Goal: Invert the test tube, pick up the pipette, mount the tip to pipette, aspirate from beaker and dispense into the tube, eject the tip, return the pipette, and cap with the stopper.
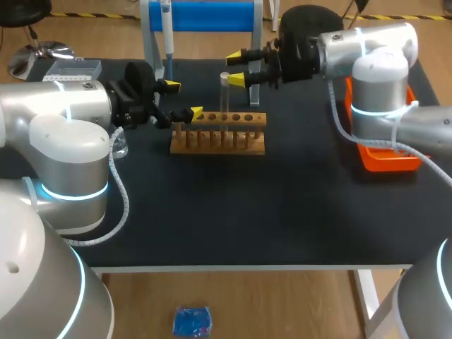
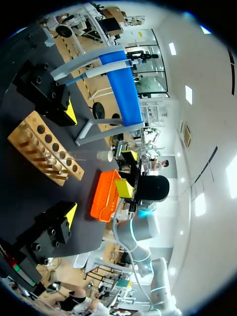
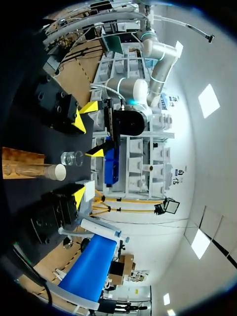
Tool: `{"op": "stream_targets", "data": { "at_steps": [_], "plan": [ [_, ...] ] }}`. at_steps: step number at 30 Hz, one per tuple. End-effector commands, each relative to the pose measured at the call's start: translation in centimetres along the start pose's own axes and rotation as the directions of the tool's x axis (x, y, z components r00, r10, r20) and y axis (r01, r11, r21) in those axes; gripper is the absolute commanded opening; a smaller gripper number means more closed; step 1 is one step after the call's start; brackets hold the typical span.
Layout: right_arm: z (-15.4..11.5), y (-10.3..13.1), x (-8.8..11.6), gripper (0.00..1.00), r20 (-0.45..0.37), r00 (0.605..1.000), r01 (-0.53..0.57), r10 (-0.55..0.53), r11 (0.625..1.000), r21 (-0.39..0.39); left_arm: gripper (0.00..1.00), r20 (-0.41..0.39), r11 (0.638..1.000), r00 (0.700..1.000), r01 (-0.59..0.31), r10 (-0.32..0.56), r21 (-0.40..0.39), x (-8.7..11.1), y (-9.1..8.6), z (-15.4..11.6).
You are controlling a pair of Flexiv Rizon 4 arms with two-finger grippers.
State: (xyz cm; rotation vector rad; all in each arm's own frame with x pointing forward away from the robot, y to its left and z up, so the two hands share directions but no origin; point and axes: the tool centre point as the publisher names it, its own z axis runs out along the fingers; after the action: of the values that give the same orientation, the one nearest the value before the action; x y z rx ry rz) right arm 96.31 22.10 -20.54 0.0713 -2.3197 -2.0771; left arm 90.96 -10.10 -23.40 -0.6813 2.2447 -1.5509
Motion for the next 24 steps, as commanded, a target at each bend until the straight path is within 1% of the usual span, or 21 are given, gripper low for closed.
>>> {"op": "stream_targets", "data": {
  "at_steps": [1, 4, 7, 10, 24],
  "plan": [
    [0.3, -0.2, -0.5, 0.00, -0.020, 1.000, -0.012, 0.011, 1.000, -0.019, 1.00, 0.004, 1.000, 1.000, 0.000, 0.000, 0.006, 0.1, 0.2, 0.1],
    [0.4, -0.2, -0.7, 0.00, -0.027, 0.999, -0.019, 0.018, 0.999, -0.044, 1.00, 0.004, 1.000, 1.000, 0.000, 0.000, 0.006, 0.1, 0.2, 0.1],
    [0.6, -0.2, -0.9, 0.00, -0.041, 0.999, -0.036, 0.032, 0.995, -0.088, 1.00, 0.004, 1.000, 1.000, 0.000, 0.000, 0.006, 0.1, 0.2, 0.1],
    [0.9, -0.2, -1.1, 0.00, -0.048, 0.998, -0.047, 0.042, 0.993, -0.108, 1.00, 0.004, 1.000, 1.000, 0.000, 0.000, 0.006, 0.1, 0.2, 0.1],
    [1.9, -0.7, -1.9, 0.00, -0.051, 0.997, -0.058, 0.052, 0.991, -0.119, 1.00, 0.004, 1.000, 1.000, 0.000, 0.000, 0.006, 0.1, 0.2, 0.1]
  ]
}}
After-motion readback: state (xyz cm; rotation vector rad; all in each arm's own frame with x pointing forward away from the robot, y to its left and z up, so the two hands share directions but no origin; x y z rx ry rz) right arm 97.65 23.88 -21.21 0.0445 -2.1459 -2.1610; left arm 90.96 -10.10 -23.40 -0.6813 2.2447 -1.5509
